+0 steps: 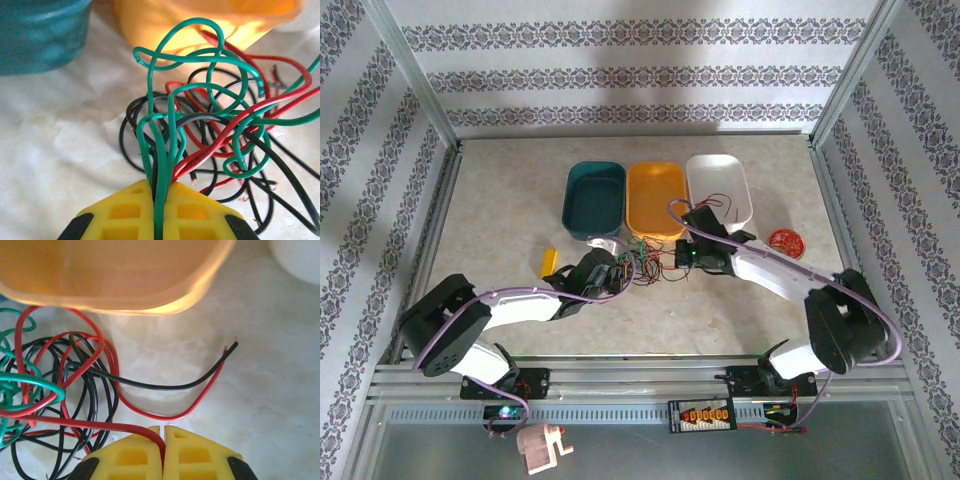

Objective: Untangle the cables

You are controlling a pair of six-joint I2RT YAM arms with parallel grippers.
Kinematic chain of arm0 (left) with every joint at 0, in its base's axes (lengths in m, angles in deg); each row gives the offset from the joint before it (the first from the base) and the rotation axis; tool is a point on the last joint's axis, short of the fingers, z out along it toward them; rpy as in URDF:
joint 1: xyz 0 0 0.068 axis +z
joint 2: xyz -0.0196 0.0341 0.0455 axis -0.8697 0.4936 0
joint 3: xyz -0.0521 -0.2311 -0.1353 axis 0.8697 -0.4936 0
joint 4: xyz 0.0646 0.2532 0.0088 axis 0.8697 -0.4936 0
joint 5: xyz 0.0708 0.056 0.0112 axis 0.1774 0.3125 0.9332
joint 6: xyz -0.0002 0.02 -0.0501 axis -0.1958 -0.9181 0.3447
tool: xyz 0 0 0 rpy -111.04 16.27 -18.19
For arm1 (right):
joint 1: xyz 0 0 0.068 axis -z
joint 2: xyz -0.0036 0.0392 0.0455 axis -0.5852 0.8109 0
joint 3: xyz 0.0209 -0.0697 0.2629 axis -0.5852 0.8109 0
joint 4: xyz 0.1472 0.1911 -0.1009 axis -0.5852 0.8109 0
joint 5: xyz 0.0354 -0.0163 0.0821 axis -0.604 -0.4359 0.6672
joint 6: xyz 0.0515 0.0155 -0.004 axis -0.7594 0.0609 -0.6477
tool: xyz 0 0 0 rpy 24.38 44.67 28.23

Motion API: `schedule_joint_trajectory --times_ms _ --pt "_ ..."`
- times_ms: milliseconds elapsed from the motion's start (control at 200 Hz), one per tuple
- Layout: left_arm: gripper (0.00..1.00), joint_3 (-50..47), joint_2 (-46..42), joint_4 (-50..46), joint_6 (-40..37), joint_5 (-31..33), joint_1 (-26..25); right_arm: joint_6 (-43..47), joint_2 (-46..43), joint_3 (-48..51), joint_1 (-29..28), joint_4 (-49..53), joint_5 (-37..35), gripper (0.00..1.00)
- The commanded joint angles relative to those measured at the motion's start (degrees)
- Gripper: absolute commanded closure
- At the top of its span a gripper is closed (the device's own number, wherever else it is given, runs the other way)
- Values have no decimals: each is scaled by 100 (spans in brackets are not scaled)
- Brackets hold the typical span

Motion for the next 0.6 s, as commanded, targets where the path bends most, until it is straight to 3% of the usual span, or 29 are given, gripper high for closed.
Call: schedule_joint_trajectory --times_ms 0,200,365,520,595 --pt "97 -211 -80 -729 192 560 135 -639 -495 293 568 183 -1085 100" --pt "68 -249 -122 -530 -11 254 144 -295 -823 268 745 2 -475 100" --pt "65 -203 -117 -448 -153 -30 144 119 -745 134 370 107 -446 100" --pt "65 -212 -141 -449 -122 -44 144 -48 -1006 254 489 107 -701 100" --pt "53 -217 -184 -342 -242 -296 144 9 -1097 264 530 79 -670 100"
